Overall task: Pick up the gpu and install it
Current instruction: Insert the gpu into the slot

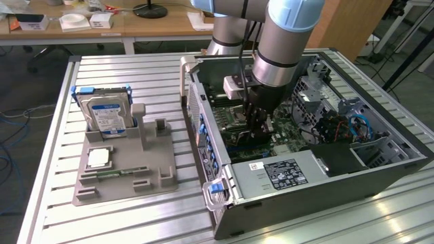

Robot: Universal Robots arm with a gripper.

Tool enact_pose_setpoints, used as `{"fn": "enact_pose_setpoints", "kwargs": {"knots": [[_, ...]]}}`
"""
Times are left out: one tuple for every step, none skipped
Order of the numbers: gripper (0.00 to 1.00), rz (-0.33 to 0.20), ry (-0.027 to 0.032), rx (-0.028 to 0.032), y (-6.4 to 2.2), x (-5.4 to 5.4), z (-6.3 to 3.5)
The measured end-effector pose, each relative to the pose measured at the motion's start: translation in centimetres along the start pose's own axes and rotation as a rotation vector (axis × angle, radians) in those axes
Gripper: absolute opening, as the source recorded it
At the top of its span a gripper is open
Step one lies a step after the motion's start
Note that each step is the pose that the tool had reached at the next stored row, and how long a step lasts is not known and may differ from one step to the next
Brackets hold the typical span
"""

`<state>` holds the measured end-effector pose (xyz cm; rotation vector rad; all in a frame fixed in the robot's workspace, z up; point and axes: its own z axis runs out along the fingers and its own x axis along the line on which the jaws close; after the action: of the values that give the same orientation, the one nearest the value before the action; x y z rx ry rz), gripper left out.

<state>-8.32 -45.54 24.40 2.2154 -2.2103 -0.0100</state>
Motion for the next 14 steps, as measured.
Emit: {"fn": "enact_pose_setpoints", "kwargs": {"knots": [[0.26,0.0,0.0,0.0,0.0,0.0,0.0],[0.26,0.0,0.0,0.0,0.0,0.0,0.0],[0.26,0.0,0.0,-0.0001,0.0,0.0,0.0],[0.26,0.0,0.0001,-0.0001,0.0,0.0,0.0],[0.26,0.0,0.0001,-0.0001,0.0,0.0,0.0],[0.26,0.0,0.0001,-0.0001,0.0,0.0,0.0],[0.27,0.0,-0.0004,-0.0002,0.01,0.0,0.01],[0.27,0.0,-0.0001,-0.0001,0.01,0.0,0.0],[0.27,0.0,-0.0001,0.0001,0.01,0.0,0.01],[0.33,0.0,0.0,0.0,0.01,0.0,0.0],[0.39,0.0,0.0001,-0.0001,0.01,0.0,0.0],[0.45,0.0,0.0001,-0.0001,0.01,0.0,-0.01],[0.45,0.0,0.0001,0.0,0.0,0.0,0.0],[0.51,0.0,0.0,0.0,0.0,0.0,0.0]]}}
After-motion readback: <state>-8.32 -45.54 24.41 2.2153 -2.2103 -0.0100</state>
